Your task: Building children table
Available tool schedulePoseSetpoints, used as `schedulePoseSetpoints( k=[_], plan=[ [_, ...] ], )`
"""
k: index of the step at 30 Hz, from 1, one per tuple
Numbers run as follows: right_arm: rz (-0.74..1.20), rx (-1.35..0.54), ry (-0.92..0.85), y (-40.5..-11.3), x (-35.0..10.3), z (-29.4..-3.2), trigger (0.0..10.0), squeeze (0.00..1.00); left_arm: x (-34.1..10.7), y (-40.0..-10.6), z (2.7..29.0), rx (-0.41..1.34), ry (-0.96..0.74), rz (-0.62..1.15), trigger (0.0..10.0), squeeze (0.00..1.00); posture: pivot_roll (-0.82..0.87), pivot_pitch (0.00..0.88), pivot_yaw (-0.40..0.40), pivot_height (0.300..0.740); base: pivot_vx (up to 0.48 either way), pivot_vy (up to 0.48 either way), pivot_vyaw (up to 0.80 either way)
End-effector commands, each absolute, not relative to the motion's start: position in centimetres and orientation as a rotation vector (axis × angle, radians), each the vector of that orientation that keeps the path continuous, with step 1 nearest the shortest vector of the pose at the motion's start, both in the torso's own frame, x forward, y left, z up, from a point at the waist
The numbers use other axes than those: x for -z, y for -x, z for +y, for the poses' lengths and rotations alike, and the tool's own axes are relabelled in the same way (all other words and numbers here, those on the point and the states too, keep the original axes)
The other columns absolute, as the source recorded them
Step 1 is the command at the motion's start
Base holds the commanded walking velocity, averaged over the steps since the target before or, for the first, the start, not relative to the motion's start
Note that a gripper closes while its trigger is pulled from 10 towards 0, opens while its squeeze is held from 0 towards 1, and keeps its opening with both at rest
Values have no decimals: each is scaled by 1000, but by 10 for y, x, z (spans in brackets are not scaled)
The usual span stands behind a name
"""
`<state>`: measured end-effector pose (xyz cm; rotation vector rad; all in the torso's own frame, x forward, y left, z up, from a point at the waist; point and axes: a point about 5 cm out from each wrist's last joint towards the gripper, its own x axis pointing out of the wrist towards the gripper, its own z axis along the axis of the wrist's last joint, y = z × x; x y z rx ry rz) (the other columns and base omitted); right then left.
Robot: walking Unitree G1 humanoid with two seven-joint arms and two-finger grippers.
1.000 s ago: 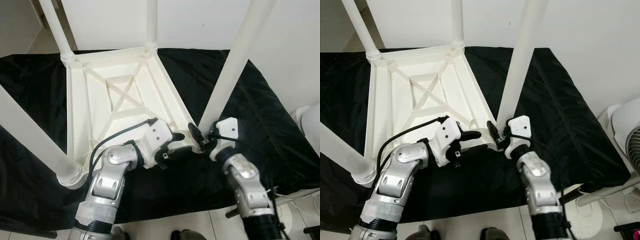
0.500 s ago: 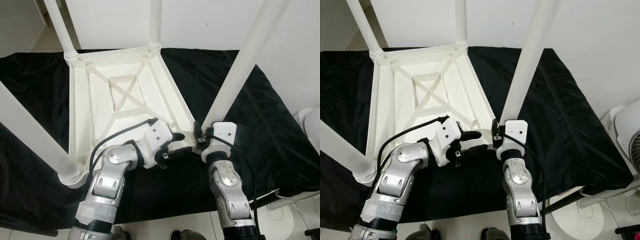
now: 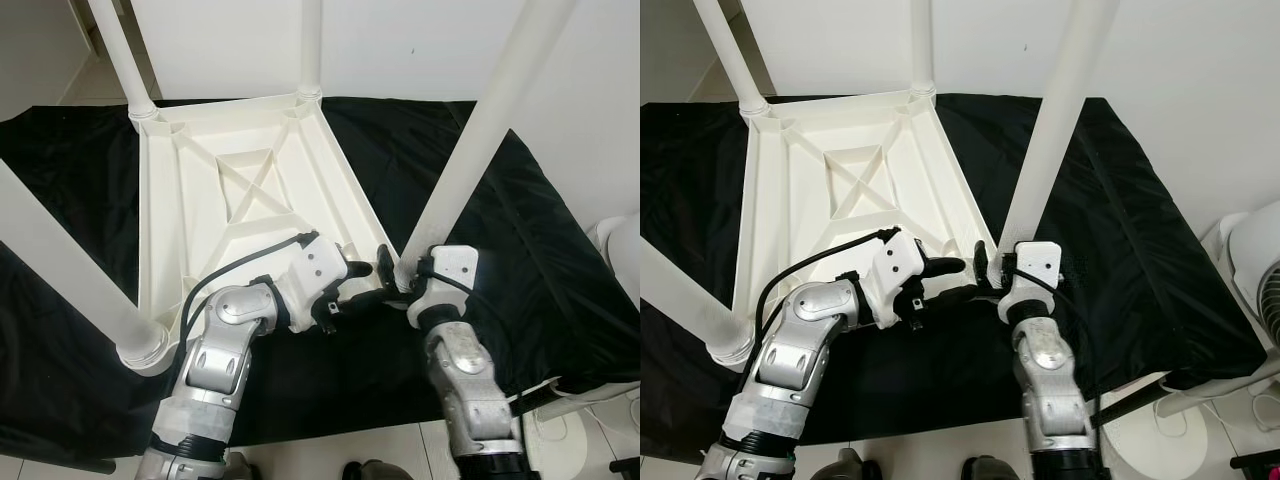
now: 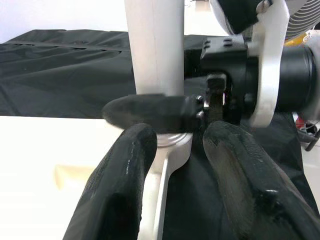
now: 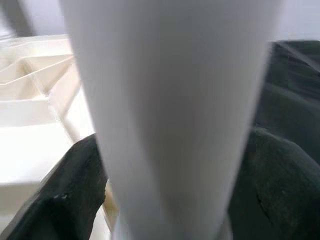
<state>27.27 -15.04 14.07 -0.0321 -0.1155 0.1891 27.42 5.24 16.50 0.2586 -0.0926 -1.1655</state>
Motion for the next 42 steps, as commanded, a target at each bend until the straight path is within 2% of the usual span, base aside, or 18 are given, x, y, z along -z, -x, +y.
schedulePoseSetpoints(
  k=[1,6,8,9,12,13,15,16,17,19,20,31,32,39,42],
  plan=[
    [-112,-241,16,-273,-140,-153,10000,0,-162,-282,56,995,-235,-93,10000,0,-112,30,4,740,0,0,0],
    [-105,-432,65,-277,-143,-163,10000,0,-160,-281,56,1006,-237,-87,10000,0,-117,26,8,740,0,0,0],
    [-105,-432,65,-277,-143,-163,10000,0,-160,-281,56,1006,-237,-87,10000,0,-117,26,8,740,0,0,0],
    [-103,-512,98,-279,-144,-165,10000,0,-160,-280,55,1015,-241,-84,10000,0,-114,21,10,740,0,0,0],
    [-92,-572,111,-281,-144,-167,10000,0,-159,-280,55,1022,-244,-82,10000,0,-113,18,13,740,0,0,0],
    [-68,-660,152,-289,-144,-169,10000,0,-159,-280,55,1030,-249,-82,10000,0,-105,13,14,740,0,0,0],
    [-59,-679,166,-292,-144,-170,10000,0,-159,-280,55,1030,-251,-82,10000,0,-105,13,14,740,0,0,0],
    [-50,-694,179,-296,-143,-171,9216,0,-160,-280,56,1030,-251,-84,10000,0,-101,11,12,740,0,0,0],
    [-45,-704,186,-299,-143,-172,4706,0,-160,-280,56,1030,-252,-84,10000,0,-99,10,12,740,0,0,0],
    [-45,-704,186,-299,-143,-172,4706,0,-160,-280,56,1030,-252,-84,10000,0,-99,10,12,740,0,0,0],
    [-39,-716,195,-302,-142,-173,0,0,-161,-280,56,1028,-254,-86,10000,0,-92,7,9,740,0,0,0],
    [-19,-740,189,-308,-140,-183,0,0,-161,-280,59,1017,-254,-87,10000,0,-83,6,8,740,0,0,0],
    [-22,-732,187,-308,-140,-183,10000,0,-161,-280,59,1017,-254,-87,10000,0,-83,7,7,740,0,0,0],
    [-59,-662,141,-310,-143,-182,10000,0,-161,-280,57,1020,-252,-87,10000,0,-88,10,9,740,0,0,0],
    [-78,-536,132,-311,-144,-180,10000,0,-162,-281,56,1022,-251,-89,10000,0,-93,10,9,740,0,0,0]
  ],
)
